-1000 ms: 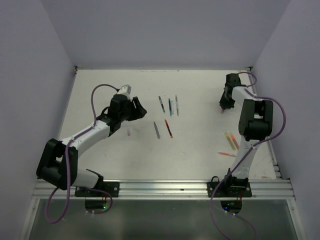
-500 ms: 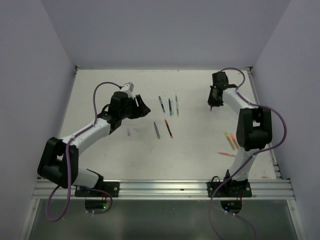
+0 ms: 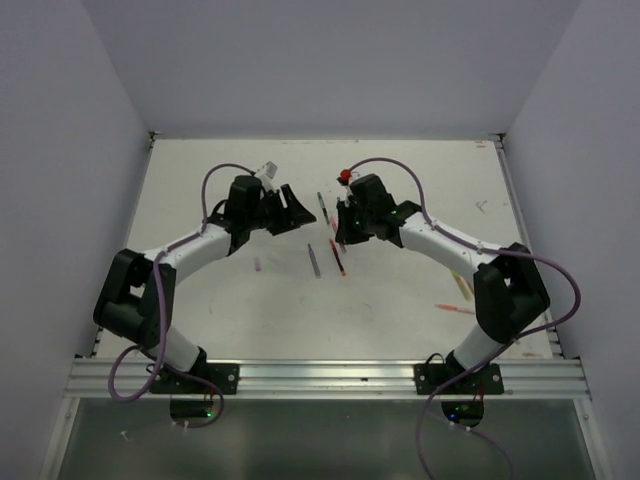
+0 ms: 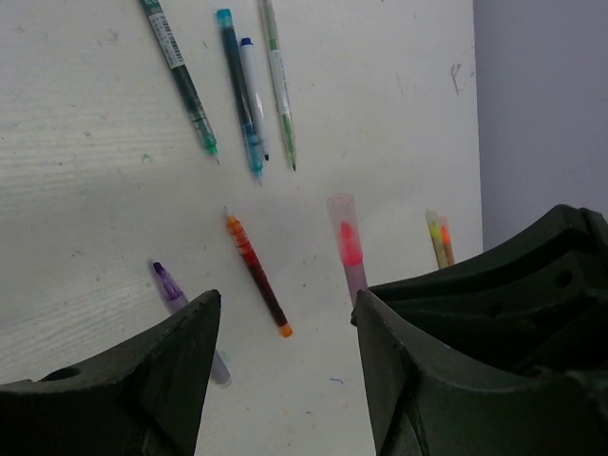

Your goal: Open the pen caps

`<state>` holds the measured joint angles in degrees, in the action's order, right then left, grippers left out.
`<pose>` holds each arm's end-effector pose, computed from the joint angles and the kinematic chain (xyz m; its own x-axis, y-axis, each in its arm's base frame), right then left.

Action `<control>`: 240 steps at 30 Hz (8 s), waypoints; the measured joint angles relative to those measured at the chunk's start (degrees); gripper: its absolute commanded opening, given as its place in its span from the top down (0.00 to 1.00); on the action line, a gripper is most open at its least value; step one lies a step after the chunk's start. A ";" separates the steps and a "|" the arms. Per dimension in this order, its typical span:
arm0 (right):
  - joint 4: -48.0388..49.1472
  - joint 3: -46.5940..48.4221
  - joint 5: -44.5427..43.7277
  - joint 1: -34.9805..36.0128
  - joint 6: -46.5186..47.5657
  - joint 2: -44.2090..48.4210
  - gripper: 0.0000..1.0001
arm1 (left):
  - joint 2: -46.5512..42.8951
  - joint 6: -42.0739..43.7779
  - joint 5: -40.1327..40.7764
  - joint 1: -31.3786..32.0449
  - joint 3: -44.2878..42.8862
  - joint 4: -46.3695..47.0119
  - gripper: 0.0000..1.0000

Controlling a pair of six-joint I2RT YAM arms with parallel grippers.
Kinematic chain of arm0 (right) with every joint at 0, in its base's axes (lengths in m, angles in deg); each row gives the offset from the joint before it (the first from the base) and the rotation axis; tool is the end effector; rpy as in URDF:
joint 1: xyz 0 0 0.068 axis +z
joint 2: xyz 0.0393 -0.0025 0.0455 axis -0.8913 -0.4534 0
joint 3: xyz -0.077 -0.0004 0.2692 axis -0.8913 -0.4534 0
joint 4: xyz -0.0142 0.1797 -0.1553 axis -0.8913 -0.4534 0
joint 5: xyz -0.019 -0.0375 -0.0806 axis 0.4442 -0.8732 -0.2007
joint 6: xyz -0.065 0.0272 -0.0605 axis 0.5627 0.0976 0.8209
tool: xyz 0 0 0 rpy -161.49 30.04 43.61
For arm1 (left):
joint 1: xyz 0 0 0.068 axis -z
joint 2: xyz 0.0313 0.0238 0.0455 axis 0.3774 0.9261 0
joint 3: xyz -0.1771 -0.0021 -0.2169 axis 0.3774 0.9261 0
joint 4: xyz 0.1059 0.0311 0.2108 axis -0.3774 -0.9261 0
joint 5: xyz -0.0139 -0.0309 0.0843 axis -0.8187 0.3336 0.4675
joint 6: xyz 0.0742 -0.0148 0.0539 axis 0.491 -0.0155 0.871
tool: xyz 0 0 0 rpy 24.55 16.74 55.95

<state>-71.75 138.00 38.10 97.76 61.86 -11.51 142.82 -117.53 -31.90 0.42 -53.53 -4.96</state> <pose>0.3011 0.2176 0.2279 -0.7739 -0.1228 -0.6212 -0.3751 0.8793 0.2934 0.3195 -0.1670 0.2207 -0.8074 -0.3803 -0.4510 0.1049 0.6597 -0.7442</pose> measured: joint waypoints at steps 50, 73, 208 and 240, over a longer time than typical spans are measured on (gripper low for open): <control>6.38 0.42 -30.05 22.32 3.54 -5.84 1.00 | 4.92 -11.19 -6.93 -5.38 -1.75 3.56 1.00; 8.50 -5.53 -8.26 10.62 -2.21 -2.32 1.00 | -14.47 4.79 25.46 -10.01 9.38 -21.27 1.00; -13.57 -15.47 -16.11 -44.11 1.14 1.01 0.64 | -27.89 8.74 11.06 1.49 23.52 -8.59 0.43; -10.88 -17.00 -6.51 -44.11 1.73 10.71 1.00 | -1.18 3.10 1.22 37.59 22.99 8.22 1.00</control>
<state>-82.63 121.00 31.58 53.65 63.59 -0.80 141.64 -114.42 -30.68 38.01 -30.54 3.25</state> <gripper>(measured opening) 0.178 0.002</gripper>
